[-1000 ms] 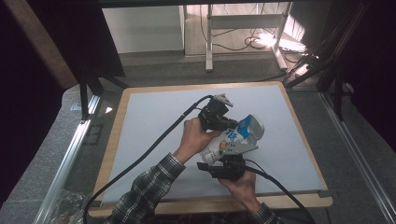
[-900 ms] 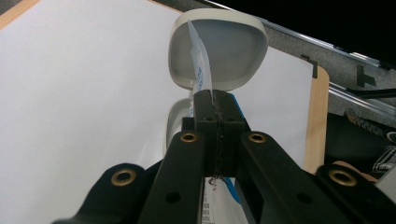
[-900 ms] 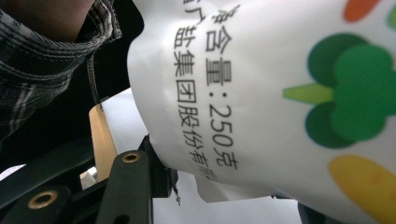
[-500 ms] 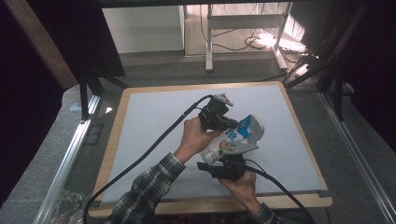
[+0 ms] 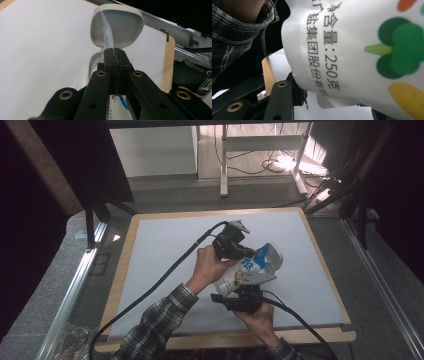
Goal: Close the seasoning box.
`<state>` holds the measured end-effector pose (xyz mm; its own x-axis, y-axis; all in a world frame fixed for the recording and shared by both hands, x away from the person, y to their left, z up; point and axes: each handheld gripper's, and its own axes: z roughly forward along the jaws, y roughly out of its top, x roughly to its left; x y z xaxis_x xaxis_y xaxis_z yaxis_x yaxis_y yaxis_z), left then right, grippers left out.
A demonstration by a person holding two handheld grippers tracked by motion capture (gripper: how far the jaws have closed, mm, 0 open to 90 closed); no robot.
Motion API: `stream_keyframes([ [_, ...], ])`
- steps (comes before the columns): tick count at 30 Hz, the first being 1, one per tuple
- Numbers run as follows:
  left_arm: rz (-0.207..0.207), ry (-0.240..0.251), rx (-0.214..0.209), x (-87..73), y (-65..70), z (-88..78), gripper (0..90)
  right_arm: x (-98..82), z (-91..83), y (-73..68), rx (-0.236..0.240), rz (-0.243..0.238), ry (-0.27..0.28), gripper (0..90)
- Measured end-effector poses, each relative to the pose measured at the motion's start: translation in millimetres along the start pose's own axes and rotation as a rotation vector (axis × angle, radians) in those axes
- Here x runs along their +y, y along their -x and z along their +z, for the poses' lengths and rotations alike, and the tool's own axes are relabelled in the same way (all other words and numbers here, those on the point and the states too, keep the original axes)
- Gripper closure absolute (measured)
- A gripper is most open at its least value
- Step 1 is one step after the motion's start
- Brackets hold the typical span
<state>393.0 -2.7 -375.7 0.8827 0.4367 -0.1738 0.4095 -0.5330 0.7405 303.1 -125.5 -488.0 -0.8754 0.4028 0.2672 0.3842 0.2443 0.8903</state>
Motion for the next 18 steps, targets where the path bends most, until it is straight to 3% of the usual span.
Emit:
stream_keyframes([
  [18, -0.009, -0.009, -0.004, 0.8, -1.6, -0.1, 90.0, 1.2, 0.6, -0.7, 0.003, 0.005, -0.001, 53.5],
])
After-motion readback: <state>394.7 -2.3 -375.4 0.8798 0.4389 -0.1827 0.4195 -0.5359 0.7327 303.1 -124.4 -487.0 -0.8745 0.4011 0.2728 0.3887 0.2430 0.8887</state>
